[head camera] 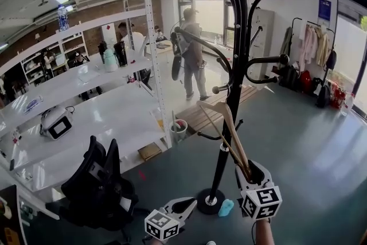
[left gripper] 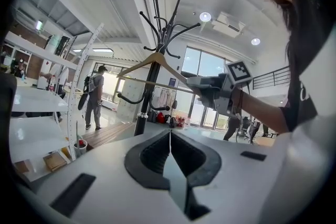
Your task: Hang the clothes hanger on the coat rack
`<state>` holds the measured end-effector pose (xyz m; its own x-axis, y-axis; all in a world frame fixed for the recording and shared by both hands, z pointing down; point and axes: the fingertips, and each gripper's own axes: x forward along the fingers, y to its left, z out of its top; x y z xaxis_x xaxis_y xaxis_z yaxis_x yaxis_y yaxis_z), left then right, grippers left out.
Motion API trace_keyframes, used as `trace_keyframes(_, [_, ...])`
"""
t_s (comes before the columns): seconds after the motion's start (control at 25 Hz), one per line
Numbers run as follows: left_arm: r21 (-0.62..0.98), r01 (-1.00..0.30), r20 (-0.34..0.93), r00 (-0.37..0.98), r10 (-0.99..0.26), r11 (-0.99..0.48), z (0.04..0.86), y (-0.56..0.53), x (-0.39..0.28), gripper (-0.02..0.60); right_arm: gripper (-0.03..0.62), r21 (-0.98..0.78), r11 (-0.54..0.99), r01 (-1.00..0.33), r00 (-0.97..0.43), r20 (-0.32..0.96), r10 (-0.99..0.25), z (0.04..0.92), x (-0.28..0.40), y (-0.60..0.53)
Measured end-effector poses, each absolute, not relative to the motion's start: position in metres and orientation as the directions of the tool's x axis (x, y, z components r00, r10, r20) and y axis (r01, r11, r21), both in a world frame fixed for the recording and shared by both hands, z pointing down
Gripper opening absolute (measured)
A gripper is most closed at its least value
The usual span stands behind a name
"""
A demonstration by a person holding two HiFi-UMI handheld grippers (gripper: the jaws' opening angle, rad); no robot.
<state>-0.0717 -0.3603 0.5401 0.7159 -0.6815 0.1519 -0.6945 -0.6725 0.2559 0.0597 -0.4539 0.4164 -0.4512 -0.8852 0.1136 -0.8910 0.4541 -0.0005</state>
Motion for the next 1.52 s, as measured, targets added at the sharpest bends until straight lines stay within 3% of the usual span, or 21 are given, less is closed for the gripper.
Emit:
trace_keyframes(0.72, [0.295, -0.569, 0.17, 0.822, -0.544, -0.768, 0.564, -0.27, -0.08, 0.006, 0.146, -0.118, 0.244, -0.963, -0.261, 0.167, -0.951, 0.464, 0.075, -0.324])
trace_keyframes(1.16, [0.281, -0.555, 0.14, 0.831, -0.539, -0.783, 0.554, -0.234, -0.062, 0.006, 0.143, -0.117, 0.351, -0.929, -0.369, 0.239, -0.898, 0.495, 0.046, -0.26])
trace_keyframes(1.52, [0.292, -0.599, 0.106, 0.795, -0.598, -0.745, 0.541, -0.185, -0.015, 0.006, 0.068, -0.125, 0.434, -0.892, -0.452, 0.249, -0.857, 0.502, 0.068, -0.198])
